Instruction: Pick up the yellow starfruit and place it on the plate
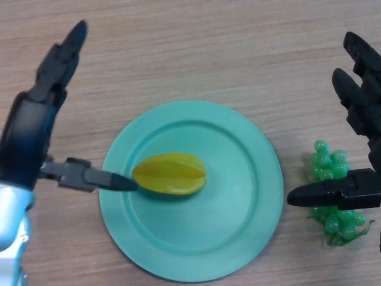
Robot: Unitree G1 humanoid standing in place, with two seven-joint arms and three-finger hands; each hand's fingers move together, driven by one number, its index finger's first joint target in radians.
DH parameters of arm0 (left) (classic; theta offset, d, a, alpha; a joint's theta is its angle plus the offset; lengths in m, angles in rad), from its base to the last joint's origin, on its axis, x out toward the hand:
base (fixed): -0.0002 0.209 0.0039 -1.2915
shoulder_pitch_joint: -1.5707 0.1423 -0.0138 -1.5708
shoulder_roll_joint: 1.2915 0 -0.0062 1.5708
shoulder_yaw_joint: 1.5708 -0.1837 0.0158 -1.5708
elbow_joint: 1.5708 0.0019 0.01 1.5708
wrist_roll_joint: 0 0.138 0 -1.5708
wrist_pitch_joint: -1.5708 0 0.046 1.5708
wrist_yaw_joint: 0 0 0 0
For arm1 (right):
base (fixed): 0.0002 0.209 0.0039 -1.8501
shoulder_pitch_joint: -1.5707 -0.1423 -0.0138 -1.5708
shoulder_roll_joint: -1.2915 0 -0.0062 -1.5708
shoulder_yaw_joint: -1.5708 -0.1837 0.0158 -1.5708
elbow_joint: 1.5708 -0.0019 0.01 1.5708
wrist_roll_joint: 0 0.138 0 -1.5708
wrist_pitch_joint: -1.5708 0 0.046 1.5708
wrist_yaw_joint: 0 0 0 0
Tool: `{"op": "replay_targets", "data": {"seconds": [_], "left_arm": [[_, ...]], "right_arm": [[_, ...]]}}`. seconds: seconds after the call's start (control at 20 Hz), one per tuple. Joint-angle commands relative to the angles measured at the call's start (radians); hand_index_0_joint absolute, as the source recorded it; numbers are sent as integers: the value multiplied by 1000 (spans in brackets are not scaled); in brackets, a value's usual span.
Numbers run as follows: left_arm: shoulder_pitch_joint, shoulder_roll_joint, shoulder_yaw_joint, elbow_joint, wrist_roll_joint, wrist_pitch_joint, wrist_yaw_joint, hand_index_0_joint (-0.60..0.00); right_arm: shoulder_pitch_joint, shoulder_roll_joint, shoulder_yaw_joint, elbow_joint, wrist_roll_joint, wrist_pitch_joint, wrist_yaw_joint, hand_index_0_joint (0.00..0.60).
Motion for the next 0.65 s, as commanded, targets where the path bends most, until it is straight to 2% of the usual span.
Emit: {"op": "replay_targets", "data": {"seconds": [0.05,0.1,0.2,0.35,0.5,0.65], "left_arm": [[-8,26,87,-117,-161,8,78,0],[-2,26,96,-143,-223,62,98,0],[-8,34,102,-154,-255,95,120,0],[-31,51,99,-170,-222,130,136,0],[-13,35,79,-214,-197,131,116,0],[-17,31,79,-230,-202,145,111,0]], "right_arm": [[-23,-25,-30,-34,26,-153,-6,0],[-29,-24,-29,-27,38,-152,-7,0],[-42,-23,-22,-5,50,-165,-21,0],[-65,-28,-9,13,44,-172,-33,0],[-62,-26,4,29,42,-184,-7,0],[-74,-24,13,46,38,-183,-11,0]]}}
